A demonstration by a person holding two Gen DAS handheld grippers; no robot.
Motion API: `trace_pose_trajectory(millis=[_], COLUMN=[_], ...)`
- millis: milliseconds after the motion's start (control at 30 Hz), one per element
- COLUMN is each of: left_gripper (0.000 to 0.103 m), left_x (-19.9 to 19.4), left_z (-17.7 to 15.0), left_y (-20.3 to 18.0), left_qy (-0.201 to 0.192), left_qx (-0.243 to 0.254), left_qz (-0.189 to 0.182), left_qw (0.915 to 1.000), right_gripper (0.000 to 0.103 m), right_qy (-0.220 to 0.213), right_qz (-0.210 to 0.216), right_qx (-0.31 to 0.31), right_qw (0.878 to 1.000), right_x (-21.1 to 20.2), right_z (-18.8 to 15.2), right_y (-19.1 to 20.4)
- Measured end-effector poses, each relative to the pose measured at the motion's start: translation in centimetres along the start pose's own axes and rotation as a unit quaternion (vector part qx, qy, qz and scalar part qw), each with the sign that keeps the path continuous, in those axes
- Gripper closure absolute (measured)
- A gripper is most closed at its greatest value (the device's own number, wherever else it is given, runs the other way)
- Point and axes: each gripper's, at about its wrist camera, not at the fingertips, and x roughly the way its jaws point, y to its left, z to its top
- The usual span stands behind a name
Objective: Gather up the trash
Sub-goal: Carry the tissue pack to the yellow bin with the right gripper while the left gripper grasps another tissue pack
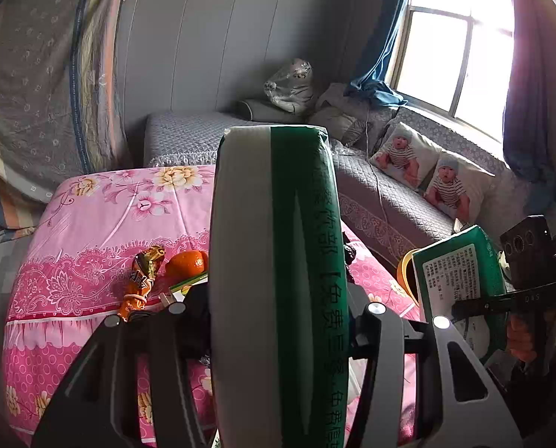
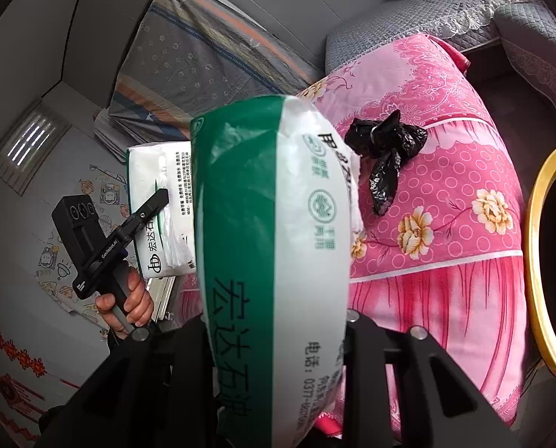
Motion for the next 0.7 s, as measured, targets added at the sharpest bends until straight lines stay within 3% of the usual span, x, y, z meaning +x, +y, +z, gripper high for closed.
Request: trace_pose_trajectory(millis=[200, 367, 700], left_gripper=[0.055, 0.055, 0.055], left_x=[0.3, 2.3, 9.7], left_z=[-0.5, -0.1, 0.5], left_y=[-3.4, -7.6, -17.0], left_qy=[-0.01, -0.016, 0.019], left_qx=[0.018, 0.049, 0.104], left_qz=[-0.016, -0.037, -0.127], left_qw=[0.9996, 0.998, 0.9863], right_gripper=[0.078, 0.078, 0.078], right_qy=[-0.039, -0.097, -0.201], right_qz=[-0.017, -0.056, -0.162], right_qx=[0.034, 0.057, 0.105], right_qw=[0.999, 0.992, 0.96], right_x=[-2.5, -6.4, -13.6], right_z=[-0.5, -0.6, -1.4], right_y=[-3.1, -6.1, -12.1])
